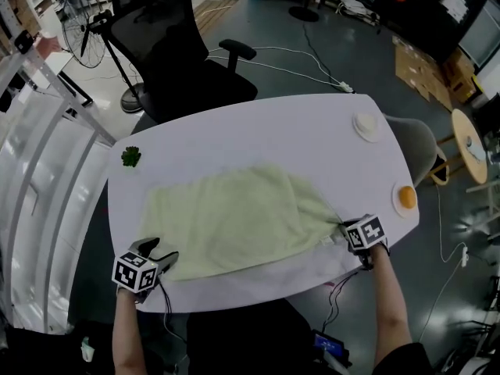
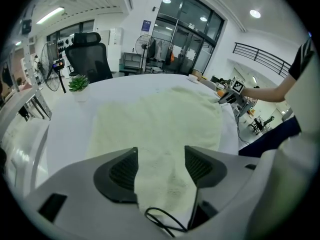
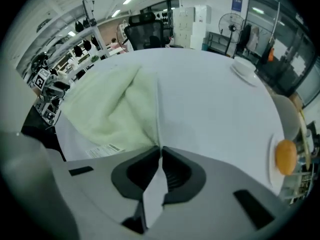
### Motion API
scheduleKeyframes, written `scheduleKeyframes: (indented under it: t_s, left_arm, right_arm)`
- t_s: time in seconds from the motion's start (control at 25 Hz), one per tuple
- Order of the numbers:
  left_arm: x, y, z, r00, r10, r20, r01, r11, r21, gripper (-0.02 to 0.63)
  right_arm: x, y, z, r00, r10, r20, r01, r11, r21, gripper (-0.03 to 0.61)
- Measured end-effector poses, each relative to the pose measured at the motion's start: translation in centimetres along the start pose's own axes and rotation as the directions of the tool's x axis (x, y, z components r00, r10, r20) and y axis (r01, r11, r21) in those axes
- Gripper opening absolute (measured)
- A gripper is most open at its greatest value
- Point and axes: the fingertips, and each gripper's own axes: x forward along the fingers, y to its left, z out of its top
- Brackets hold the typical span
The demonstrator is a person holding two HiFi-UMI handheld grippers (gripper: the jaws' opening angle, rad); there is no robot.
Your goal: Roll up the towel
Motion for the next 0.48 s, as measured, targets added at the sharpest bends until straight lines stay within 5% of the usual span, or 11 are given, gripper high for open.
scheduleKeyframes:
  t_s: [0.16, 0.28, 0.48]
  left_arm:
    - [-1.2, 1.3, 1.1, 0.997, 0.067, 0.049, -0.067, 0.998, -0.012, 0.326]
    - [-3.1, 4.2, 2.2, 0.978, 0.168, 0.121, -0.157, 0.983, -0.098, 0.325]
    - [-4.4, 8.9, 1.3, 0.955, 0.271, 0.122, -0.236, 0.941, -0.242, 0.325]
  right_arm:
    - [0.0, -1.1, 0.0, 0.998, -0.051, -0.034, 0.05, 0.998, -0.025, 0.136]
    - [-3.0, -2.1, 3.7, 0.993, -0.056, 0.1, 0.058, 0.998, -0.018, 0.152]
    - [-4.7, -0.9, 13.7, 0.944, 0.083, 0.318, -0.095, 0.995, 0.022, 0.167]
